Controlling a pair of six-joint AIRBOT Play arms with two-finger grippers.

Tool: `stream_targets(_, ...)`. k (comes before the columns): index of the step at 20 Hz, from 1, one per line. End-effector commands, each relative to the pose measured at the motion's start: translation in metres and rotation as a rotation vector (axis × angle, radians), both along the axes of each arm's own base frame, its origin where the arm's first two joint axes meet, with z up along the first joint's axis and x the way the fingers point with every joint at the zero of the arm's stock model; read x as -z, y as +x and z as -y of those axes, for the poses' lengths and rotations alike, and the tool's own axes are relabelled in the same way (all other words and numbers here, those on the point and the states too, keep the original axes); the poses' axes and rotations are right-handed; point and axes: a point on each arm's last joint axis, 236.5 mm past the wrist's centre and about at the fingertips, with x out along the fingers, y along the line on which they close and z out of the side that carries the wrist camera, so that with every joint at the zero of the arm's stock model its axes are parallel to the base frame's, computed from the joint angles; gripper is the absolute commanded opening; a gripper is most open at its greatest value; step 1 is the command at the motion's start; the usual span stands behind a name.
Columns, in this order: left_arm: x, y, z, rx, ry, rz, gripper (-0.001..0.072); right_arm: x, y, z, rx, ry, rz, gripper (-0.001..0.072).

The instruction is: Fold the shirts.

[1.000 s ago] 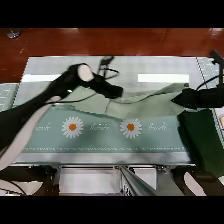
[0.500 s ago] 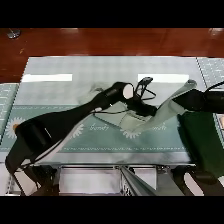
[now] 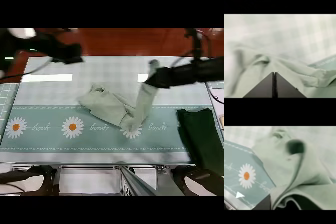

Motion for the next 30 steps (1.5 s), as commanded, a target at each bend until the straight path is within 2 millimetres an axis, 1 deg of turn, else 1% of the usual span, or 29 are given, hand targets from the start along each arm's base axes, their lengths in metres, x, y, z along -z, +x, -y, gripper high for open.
stream_targets(1, -0.056, -0.060, -0.111, -0.249, 0.058, 0.179, 0.0022, 0.035, 0.037, -0.104, -0.155, 0.014, -0.040, 0.0022)
stream_targets(2, -0.058, -0.084, -0.115, -0.280, 0.051, 0.218, 0.0022, 0.050, 0.045, -0.129, -0.186, 0.011, -0.058, 0.0022)
stream_targets(3, -0.053, -0.107, -0.112, -0.297, 0.037, 0.245, 0.0022, 0.068, 0.051, -0.154, -0.211, 0.007, -0.086, 0.0022)
stream_targets(5, -0.031, -0.148, -0.092, -0.297, -0.053, 0.256, 0.0022, 0.107, 0.063, -0.191, -0.225, 0.005, -0.136, 0.0023)
stream_targets(6, -0.017, -0.162, -0.082, -0.293, -0.101, 0.242, 0.0022, 0.126, 0.065, -0.204, -0.228, 0.007, -0.168, 0.0030)
stream_targets(7, 0.000, -0.173, -0.074, -0.294, -0.137, 0.221, 0.0022, 0.141, 0.063, -0.215, -0.234, 0.025, -0.213, 0.0270)
stream_targets(8, 0.015, -0.179, -0.071, -0.299, -0.157, 0.201, 0.0022, 0.149, 0.058, -0.218, -0.255, 0.042, -0.259, 0.0591)
stream_targets(9, 0.029, -0.183, -0.070, -0.303, -0.160, 0.176, 0.0022, 0.146, 0.057, -0.209, -0.267, 0.057, -0.296, 0.0631)
stream_targets(10, 0.039, -0.186, -0.070, -0.302, -0.157, 0.152, 0.0022, 0.134, 0.058, -0.190, -0.275, 0.066, -0.327, 0.0630)
stream_targets(11, 0.045, -0.186, -0.071, -0.303, -0.149, 0.138, 0.0022, 0.115, 0.061, -0.158, -0.286, 0.042, -0.328, 0.0630)
stream_targets(12, 0.046, -0.184, -0.072, -0.306, -0.145, 0.135, 0.0022, 0.097, 0.065, -0.118, -0.274, -0.026, -0.303, 0.0630)
stream_targets(13, 0.046, -0.183, -0.073, -0.311, -0.146, 0.138, 0.0022, 0.083, 0.068, -0.063, -0.222, -0.165, -0.264, 0.0630)
stream_targets(14, 0.046, -0.183, -0.073, -0.311, -0.146, 0.137, 0.0022, 0.072, 0.068, -0.007, -0.139, -0.314, -0.225, 0.0630)
stream_targets(15, 0.046, -0.183, -0.073, -0.309, -0.144, 0.138, 0.0022, 0.065, 0.063, 0.049, -0.027, -0.448, -0.190, 0.0630)
stream_targets(16, 0.046, -0.183, -0.073, -0.308, -0.145, 0.137, 0.0022, 0.065, 0.055, 0.090, 0.104, -0.509, -0.165, 0.0630)
stream_targets(17, 0.046, -0.183, -0.073, -0.308, -0.145, 0.137, 0.0023, 0.076, 0.045, 0.118, 0.252, -0.495, -0.140, 0.0630)
stream_targets(18, 0.046, -0.183, -0.073, -0.308, -0.145, 0.137, 0.0022, 0.100, 0.028, 0.133, 0.403, -0.414, -0.146, 0.0630)
stream_targets(19, 0.046, -0.184, -0.073, -0.306, -0.145, 0.134, 0.0022, 0.128, 0.009, 0.132, 0.525, -0.293, -0.180, 0.0630)
stream_targets(20, 0.047, -0.185, -0.071, -0.300, -0.145, 0.130, 0.0022, 0.154, -0.007, 0.122, 0.627, -0.143, -0.224, 0.0629)
stream_targets(21, 0.047, -0.185, -0.069, -0.293, -0.145, 0.128, 0.0022, 0.177, -0.021, 0.104, 0.701, 0.020, -0.289, 0.0628)
stream_targets(22, 0.047, -0.186, -0.067, -0.286, -0.146, 0.128, 0.0022, 0.197, -0.035, 0.087, 0.714, 0.117, -0.358, 0.0628)
stream_targets(23, 0.048, -0.187, -0.065, -0.277, -0.146, 0.127, 0.0022, 0.212, -0.047, 0.073, 0.677, 0.146, -0.411, 0.0628)
stream_targets(24, 0.047, -0.188, -0.063, -0.268, -0.147, 0.126, 0.0022, 0.223, -0.055, 0.060, 0.611, 0.148, -0.462, 0.0628)
stream_targets(25, 0.047, -0.188, -0.060, -0.260, -0.148, 0.125, 0.0022, 0.229, -0.059, 0.048, 0.557, 0.166, -0.510, 0.0628)
stream_targets(28, 0.047, -0.190, -0.055, -0.242, -0.152, 0.122, 0.0022, 0.239, -0.053, 0.013, 0.430, 0.240, -0.625, 0.0628)
stream_targets(30, 0.047, -0.191, -0.052, -0.234, -0.153, 0.121, 0.0022, 0.249, -0.046, -0.008, 0.383, 0.238, -0.664, 0.0626)
